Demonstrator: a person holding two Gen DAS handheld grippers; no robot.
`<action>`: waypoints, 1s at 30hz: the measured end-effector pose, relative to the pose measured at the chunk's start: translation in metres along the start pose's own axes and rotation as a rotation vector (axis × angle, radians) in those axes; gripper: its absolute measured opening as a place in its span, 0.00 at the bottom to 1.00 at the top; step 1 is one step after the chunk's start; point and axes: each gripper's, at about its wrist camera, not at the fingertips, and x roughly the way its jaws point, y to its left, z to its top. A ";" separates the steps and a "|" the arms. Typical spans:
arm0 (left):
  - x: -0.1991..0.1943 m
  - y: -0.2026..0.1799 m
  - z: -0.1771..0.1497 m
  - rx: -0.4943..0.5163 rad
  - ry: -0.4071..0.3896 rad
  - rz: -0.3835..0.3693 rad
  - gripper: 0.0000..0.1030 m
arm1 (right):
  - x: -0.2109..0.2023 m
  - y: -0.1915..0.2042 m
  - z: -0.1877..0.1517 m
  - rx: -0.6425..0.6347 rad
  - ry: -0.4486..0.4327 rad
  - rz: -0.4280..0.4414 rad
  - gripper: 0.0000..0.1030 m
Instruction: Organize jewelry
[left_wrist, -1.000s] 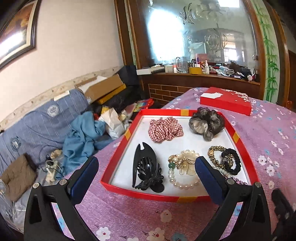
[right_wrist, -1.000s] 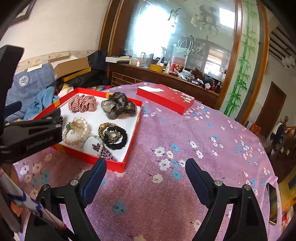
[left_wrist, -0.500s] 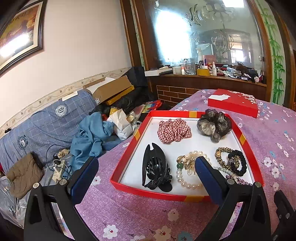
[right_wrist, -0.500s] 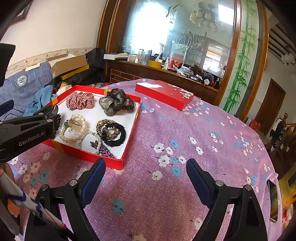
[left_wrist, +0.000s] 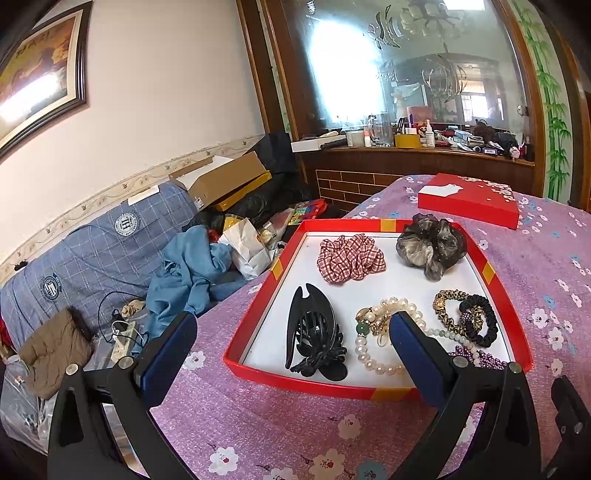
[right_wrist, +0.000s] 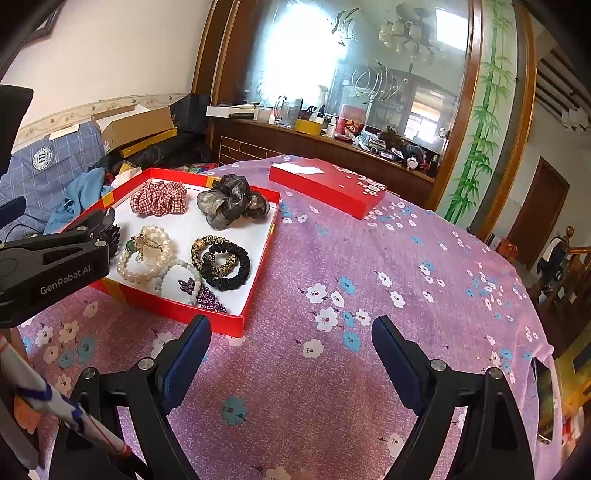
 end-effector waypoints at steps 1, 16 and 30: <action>0.000 0.000 0.000 0.002 -0.001 0.001 1.00 | 0.000 0.000 0.000 -0.001 -0.002 -0.001 0.89; 0.000 0.001 -0.003 0.004 0.006 -0.008 1.00 | 0.001 0.001 0.000 -0.008 -0.001 -0.004 0.89; 0.000 0.000 -0.002 0.005 0.005 -0.007 1.00 | 0.002 0.001 0.000 -0.007 0.003 -0.004 0.89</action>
